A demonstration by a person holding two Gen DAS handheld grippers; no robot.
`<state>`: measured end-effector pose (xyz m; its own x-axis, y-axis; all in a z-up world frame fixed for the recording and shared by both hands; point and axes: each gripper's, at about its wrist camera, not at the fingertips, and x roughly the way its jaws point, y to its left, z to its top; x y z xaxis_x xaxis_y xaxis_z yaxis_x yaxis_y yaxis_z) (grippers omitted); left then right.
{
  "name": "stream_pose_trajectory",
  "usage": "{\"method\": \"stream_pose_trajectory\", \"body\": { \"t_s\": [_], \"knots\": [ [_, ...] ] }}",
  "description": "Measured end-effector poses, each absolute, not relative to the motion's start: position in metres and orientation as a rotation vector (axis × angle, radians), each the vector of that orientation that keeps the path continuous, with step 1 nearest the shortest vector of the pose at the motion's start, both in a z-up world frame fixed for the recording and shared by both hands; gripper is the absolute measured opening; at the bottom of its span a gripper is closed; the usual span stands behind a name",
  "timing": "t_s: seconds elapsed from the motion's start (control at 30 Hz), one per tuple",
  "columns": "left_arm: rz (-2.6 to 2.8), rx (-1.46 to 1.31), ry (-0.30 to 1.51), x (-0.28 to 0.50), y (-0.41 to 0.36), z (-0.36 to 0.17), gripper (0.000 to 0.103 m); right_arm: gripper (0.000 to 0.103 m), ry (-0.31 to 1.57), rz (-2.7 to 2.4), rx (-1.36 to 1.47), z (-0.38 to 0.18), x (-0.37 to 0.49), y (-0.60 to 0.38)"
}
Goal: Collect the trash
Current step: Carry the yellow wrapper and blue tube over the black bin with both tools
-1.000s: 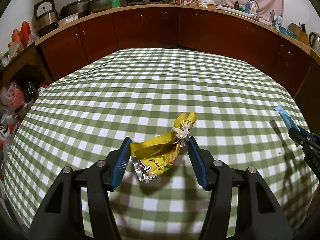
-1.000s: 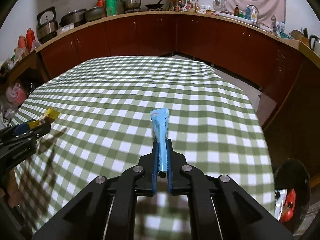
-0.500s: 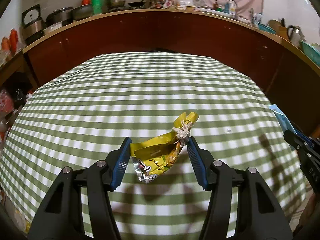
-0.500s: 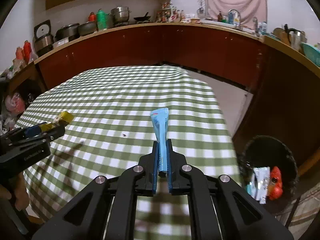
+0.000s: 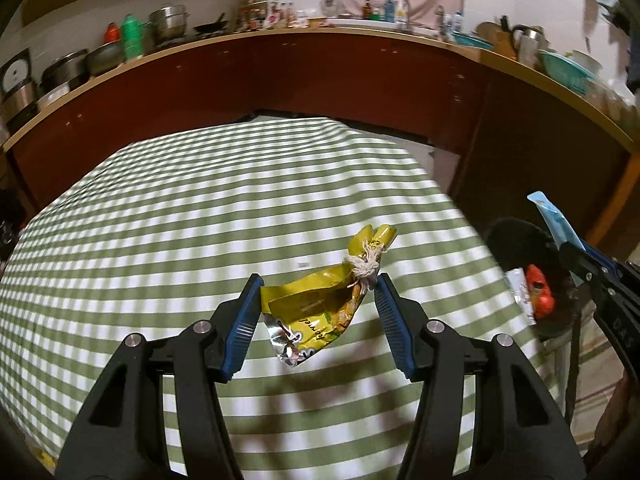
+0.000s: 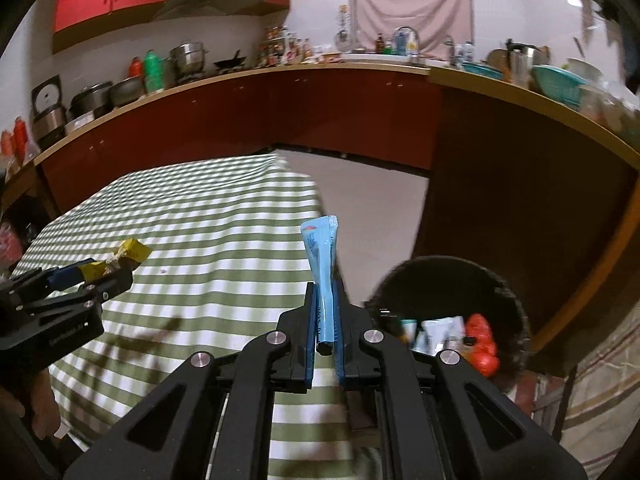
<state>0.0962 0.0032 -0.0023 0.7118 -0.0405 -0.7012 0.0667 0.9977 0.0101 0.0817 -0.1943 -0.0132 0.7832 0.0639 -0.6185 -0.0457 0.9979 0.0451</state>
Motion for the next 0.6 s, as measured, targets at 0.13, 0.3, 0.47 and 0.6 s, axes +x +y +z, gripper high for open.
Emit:
{"method": "stream_pose_trajectory", "body": {
  "t_s": [0.13,0.3,0.47,0.6],
  "knots": [
    [-0.114,0.048,0.773,0.102,-0.029,-0.001,0.056,0.008,0.65,0.001,0.031,-0.012,0.074,-0.219],
    [-0.171,0.076,0.762,0.109,-0.069,-0.002,0.056,0.008,0.634,-0.075,0.065,-0.013,0.07,-0.253],
    [-0.213,0.087,0.762,0.117,-0.104,-0.007,0.056,0.008,0.627,-0.129,0.076,-0.016,0.068,-0.275],
    [-0.245,0.1,0.756,0.122,-0.126,-0.011,0.056,0.008,0.629,-0.154,0.084,-0.02,0.069,-0.292]
  ]
}}
